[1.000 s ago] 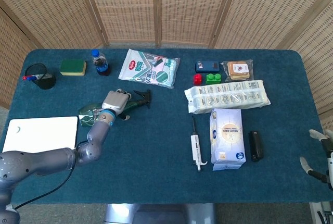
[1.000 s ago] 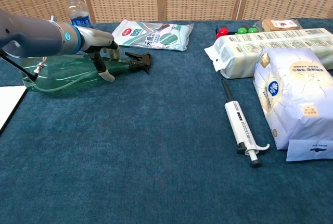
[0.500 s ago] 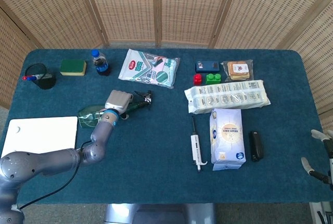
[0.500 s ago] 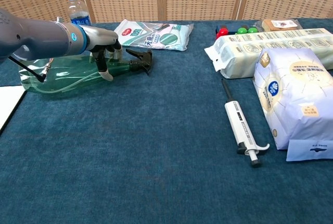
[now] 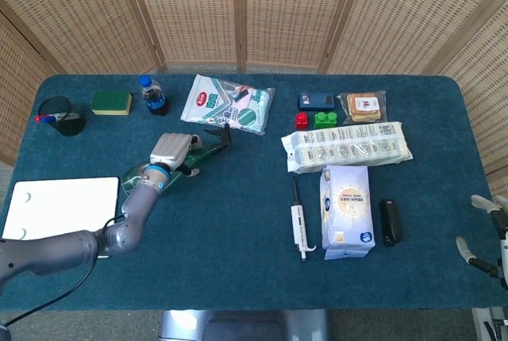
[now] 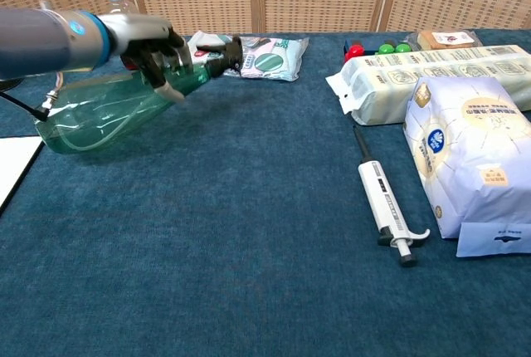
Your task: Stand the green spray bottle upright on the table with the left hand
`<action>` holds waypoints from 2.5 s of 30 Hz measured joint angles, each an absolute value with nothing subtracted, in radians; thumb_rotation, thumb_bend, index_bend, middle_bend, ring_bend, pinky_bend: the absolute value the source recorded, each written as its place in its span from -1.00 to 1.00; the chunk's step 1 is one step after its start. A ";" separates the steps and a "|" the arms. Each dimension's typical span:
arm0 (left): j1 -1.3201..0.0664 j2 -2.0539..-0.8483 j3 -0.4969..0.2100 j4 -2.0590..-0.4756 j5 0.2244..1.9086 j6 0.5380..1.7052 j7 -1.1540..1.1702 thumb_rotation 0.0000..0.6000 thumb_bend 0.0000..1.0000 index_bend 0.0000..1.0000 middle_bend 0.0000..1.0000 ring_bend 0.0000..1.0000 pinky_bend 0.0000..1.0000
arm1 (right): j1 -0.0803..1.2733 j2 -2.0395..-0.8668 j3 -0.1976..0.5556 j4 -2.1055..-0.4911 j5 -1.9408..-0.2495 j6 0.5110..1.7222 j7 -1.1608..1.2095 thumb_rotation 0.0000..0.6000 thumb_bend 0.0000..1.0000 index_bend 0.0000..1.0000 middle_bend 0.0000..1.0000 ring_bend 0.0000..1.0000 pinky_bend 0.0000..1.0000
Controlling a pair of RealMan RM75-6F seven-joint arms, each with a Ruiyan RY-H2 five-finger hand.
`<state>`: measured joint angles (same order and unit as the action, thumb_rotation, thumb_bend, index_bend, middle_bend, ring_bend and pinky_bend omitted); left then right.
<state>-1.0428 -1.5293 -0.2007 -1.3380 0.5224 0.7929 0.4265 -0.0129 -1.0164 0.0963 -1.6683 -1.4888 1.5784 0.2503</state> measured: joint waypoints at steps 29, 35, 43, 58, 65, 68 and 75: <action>-0.544 -1.546 -0.251 -1.331 1.429 1.333 -0.843 1.00 -0.28 -0.09 -0.12 -0.22 0.13 | 0.039 -1.048 0.105 -1.690 -1.502 1.530 0.223 1.00 -0.30 -0.61 -0.41 -0.75 -0.57; -0.538 -1.620 -0.230 -1.244 1.484 1.401 -0.895 1.00 -0.28 -0.10 -0.13 -0.23 0.13 | 0.038 -1.050 0.105 -1.681 -1.496 1.529 0.236 1.00 -0.30 -0.61 -0.41 -0.75 -0.57; -0.532 -1.755 -0.204 -1.100 1.530 1.478 -0.982 1.00 -0.28 -0.11 -0.14 -0.24 0.13 | 0.035 -1.047 0.106 -1.679 -1.489 1.532 0.243 1.00 -0.30 -0.61 -0.41 -0.75 -0.57; -0.515 -1.893 -0.157 -0.901 1.583 1.574 -1.043 1.00 -0.28 -0.13 -0.16 -0.24 0.15 | 0.035 -1.042 0.106 -1.685 -1.485 1.530 0.243 1.00 -0.30 -0.62 -0.41 -0.75 -0.57; -0.500 -1.944 -0.133 -0.822 1.592 1.598 -1.072 1.00 -0.28 -0.13 -0.16 -0.24 0.15 | 0.034 -1.041 0.106 -1.689 -1.485 1.533 0.242 1.00 -0.31 -0.62 -0.41 -0.75 -0.57; -0.493 -1.963 -0.123 -0.792 1.595 1.606 -1.083 1.00 -0.28 -0.12 -0.16 -0.24 0.15 | 0.033 -1.040 0.105 -1.690 -1.484 1.533 0.242 1.00 -0.31 -0.62 -0.41 -0.75 -0.57; -0.479 -1.994 -0.107 -0.736 1.604 1.635 -1.104 1.00 -0.28 -0.12 -0.15 -0.24 0.14 | 0.031 -1.038 0.105 -1.694 -1.487 1.537 0.243 1.00 -0.30 -0.62 -0.41 -0.75 -0.57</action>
<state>-0.4789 -1.9939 -0.1069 -0.7361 1.6040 1.6346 -1.1043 0.0312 -1.0381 0.1048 -1.6943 -1.4866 1.5375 0.2426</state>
